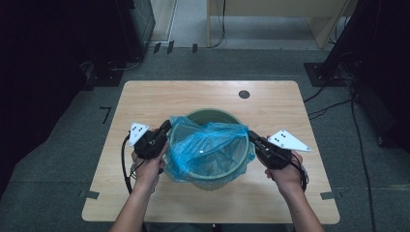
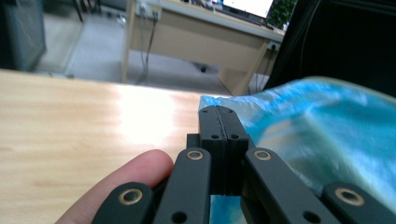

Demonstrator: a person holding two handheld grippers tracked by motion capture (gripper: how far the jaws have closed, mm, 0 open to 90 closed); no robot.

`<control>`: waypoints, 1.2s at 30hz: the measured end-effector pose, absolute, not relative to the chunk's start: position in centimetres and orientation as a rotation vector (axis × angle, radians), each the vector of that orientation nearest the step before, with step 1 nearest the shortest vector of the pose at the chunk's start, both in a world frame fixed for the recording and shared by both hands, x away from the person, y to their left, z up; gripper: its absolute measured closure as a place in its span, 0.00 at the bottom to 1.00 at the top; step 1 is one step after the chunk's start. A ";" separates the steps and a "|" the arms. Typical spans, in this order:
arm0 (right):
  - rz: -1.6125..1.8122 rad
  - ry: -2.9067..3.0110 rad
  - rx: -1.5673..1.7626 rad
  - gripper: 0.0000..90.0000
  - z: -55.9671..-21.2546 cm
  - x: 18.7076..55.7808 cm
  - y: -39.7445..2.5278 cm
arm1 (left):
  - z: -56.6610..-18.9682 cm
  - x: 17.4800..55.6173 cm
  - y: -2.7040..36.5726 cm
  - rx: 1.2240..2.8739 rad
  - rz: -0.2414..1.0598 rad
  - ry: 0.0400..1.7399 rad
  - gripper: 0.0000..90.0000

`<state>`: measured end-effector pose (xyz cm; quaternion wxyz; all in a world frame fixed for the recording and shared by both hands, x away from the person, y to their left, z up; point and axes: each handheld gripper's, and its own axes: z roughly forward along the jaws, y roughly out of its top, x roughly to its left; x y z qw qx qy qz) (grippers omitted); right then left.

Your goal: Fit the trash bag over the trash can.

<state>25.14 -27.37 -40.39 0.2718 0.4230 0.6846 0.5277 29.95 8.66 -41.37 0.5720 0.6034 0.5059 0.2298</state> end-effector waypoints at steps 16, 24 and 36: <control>1.348 1.915 1.243 1.00 -42.4 29.1 -26.1 | -45.3 32.4 6.6 1.528 0.446 1.322 1.00; 1.275 2.006 1.376 1.00 -46.7 29.7 -25.7 | -48.9 32.9 7.0 1.611 0.420 1.516 1.00; 1.112 2.036 1.560 1.00 -52.0 27.8 -29.0 | -51.1 30.0 10.5 1.617 0.553 1.566 0.97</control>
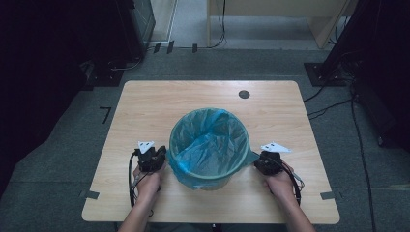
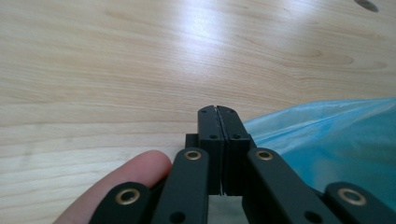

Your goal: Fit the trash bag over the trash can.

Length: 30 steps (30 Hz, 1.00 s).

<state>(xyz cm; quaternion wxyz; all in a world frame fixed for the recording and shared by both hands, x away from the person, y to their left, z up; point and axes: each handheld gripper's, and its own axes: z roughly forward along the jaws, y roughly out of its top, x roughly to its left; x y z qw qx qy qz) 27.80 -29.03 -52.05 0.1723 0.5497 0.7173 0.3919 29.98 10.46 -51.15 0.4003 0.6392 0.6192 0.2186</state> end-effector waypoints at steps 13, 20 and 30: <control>1.440 1.923 1.246 0.54 -48.3 24.1 -32.5 | -49.1 25.4 14.8 1.457 0.627 1.338 0.55; 1.674 1.876 0.945 0.28 -46.3 20.5 -31.4 | -47.0 21.1 14.4 1.400 0.575 0.950 0.40; 1.803 1.933 0.815 0.19 -45.3 19.9 -28.6 | -47.2 20.0 12.0 1.459 0.434 0.726 0.23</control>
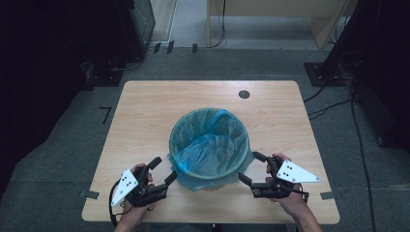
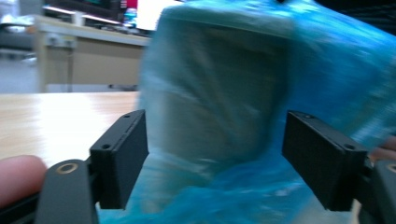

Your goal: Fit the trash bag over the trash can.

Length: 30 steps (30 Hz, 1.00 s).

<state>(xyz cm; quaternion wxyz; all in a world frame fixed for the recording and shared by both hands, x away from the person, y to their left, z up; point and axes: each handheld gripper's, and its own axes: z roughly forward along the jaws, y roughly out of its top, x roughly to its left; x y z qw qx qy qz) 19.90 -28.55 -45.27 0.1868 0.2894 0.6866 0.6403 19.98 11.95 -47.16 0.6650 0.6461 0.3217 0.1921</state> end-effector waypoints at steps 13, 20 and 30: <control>1.729 2.064 0.764 1.00 -46.5 20.0 -27.9 | -47.5 19.7 9.8 1.617 0.414 0.658 0.92; 1.285 2.330 0.819 1.00 -50.2 21.2 -27.5 | -49.5 21.2 9.5 1.821 0.394 0.778 0.99; 1.408 2.342 0.879 0.61 -50.3 21.3 -29.1 | -50.1 21.5 10.7 1.780 0.380 0.764 0.53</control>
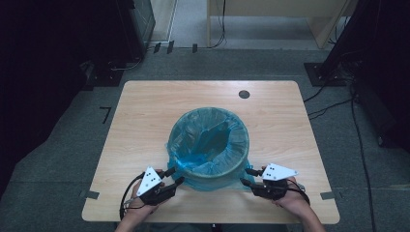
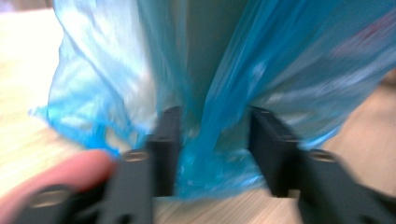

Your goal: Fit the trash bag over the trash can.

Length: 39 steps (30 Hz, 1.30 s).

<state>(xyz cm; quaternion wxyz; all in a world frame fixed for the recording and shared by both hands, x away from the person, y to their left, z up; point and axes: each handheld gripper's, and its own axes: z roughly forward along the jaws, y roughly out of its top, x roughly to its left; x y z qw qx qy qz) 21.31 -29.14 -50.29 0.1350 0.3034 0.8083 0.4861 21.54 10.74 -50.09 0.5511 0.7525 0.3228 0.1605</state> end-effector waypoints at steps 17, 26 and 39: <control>1.590 2.133 0.864 0.91 -47.1 20.5 -31.9 | -49.3 22.8 15.0 1.670 0.497 0.897 0.09; 1.632 2.040 0.873 0.87 -46.1 20.4 -31.4 | -48.5 23.1 14.2 1.588 0.558 0.913 0.17; 1.753 2.031 0.799 0.45 -45.2 20.0 -28.6 | -46.0 25.7 12.5 1.492 0.398 0.807 0.21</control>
